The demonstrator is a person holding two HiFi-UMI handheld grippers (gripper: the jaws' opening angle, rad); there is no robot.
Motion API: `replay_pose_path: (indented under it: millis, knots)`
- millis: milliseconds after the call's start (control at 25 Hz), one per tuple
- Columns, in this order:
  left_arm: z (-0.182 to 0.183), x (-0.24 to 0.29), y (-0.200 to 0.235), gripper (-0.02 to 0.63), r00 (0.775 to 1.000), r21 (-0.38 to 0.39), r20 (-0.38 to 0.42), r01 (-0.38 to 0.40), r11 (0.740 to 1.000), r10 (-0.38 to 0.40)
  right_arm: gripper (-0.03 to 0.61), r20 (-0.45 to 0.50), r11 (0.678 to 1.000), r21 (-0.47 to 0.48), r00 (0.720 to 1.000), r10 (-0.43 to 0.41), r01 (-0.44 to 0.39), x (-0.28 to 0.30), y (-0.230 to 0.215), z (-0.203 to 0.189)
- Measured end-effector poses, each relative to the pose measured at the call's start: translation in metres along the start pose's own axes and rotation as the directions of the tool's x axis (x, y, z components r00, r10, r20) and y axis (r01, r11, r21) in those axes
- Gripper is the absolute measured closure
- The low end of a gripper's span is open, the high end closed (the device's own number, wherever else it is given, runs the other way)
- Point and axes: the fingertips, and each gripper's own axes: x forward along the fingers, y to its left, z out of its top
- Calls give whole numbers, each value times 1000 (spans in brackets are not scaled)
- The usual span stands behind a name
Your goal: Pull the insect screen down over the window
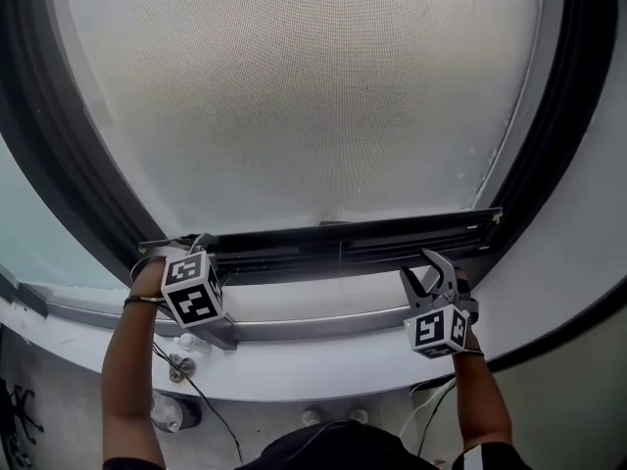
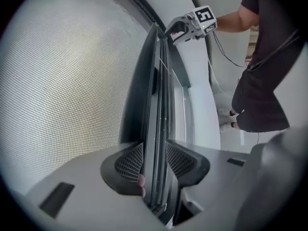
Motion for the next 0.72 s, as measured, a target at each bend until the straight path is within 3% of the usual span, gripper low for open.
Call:
replay_pose_path:
  millis: [120, 280, 480, 720]
  knots:
    - [0, 0, -1, 465, 1000, -3, 13, -1, 1000, 2, 399, -70, 982, -189, 998, -1, -12, 6, -19, -12]
    - [0, 0, 0, 465, 1000, -6, 19, 1, 1000, -1, 397, -131, 927, -373, 991, -17, -34, 8, -36, -24]
    - [1, 0, 1, 465, 1000, 1, 16, -13, 1000, 13, 397, -146, 868, -494, 989, -38, -40, 11, -55, -27]
    - [0, 1, 1, 465, 1000, -1, 16, -20, 1000, 20, 396, -250, 824, -539, 967, 40, -173, 19, -51, -42]
